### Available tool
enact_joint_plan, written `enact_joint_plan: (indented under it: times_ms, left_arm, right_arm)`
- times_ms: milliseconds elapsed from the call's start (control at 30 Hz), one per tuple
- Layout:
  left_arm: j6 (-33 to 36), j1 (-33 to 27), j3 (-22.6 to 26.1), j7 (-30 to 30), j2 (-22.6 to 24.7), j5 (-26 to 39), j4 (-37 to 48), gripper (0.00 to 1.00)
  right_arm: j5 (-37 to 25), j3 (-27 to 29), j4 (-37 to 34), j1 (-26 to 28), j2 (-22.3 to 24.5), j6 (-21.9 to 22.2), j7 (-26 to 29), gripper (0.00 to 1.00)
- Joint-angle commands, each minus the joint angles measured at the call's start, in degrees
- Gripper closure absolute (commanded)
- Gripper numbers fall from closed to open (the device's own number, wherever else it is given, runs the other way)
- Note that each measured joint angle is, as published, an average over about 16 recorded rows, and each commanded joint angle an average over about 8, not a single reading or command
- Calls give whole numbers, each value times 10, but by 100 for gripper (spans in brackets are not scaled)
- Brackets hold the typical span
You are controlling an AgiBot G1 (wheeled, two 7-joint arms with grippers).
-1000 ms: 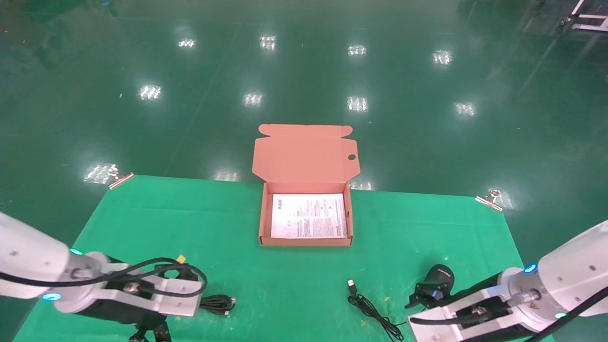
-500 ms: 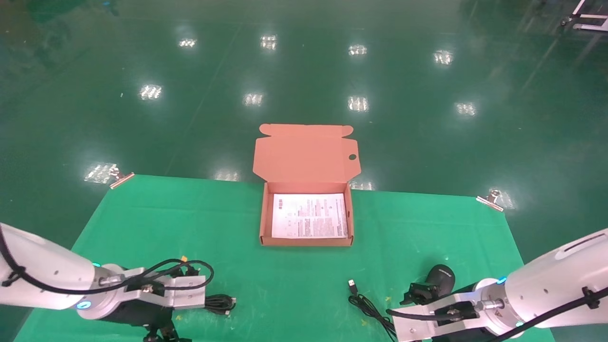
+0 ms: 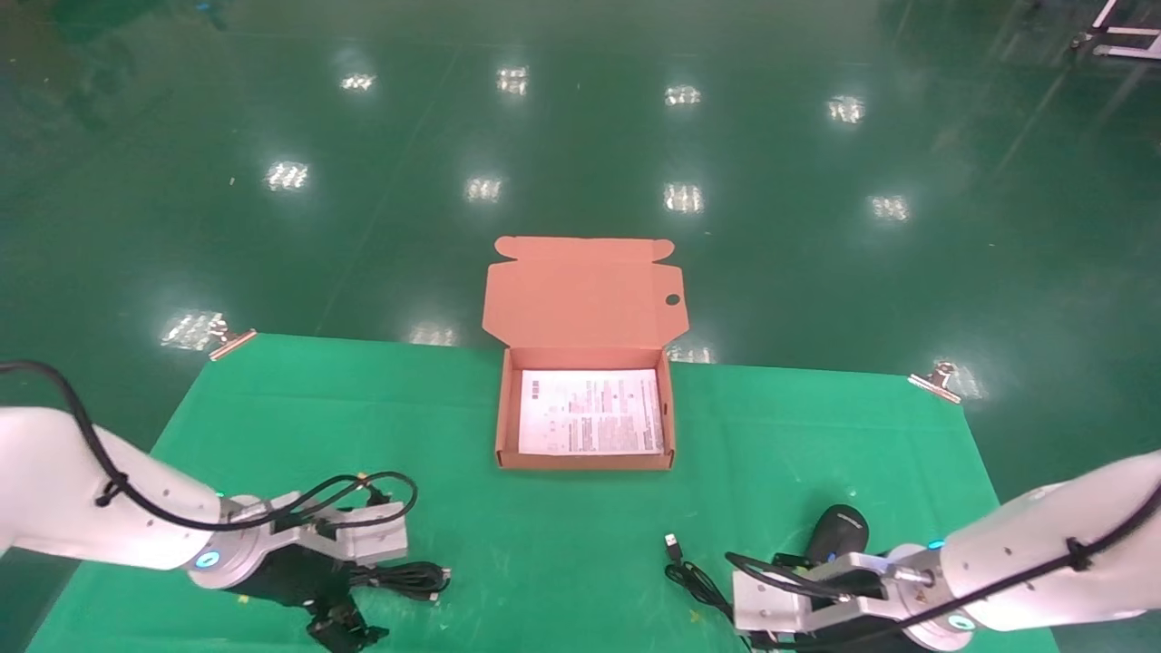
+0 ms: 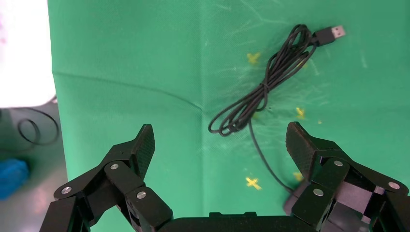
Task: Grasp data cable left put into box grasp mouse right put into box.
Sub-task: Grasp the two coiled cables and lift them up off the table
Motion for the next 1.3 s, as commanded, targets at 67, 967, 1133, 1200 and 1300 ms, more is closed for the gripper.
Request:
enact_joint_plan:
  times_ms: [67,967,1133,1200,1300]
  left_arm:
    - [-18,-2,-1,14,14,2,39,0]
    - [-71,-29,-3,114,66,0,200,100]
    - [-70,-29,-3,112,65,0,196,100]
    - [-70,-29,-3,112,64,0,195,100]
    - [-69,-28,-2,111,64,0,194,100]
  right_arm:
    - [8,2,-34,-4,-13,8,-6,0]
    - [1,-3,-225,-2,-102,64,-78,100]
    - [2,-3,-221,-2,-100,62,-77,100]
    - [2,-3,-219,-2,-99,62,-77,100]
    - [2,-3,-218,-2,-98,61,-76,100]
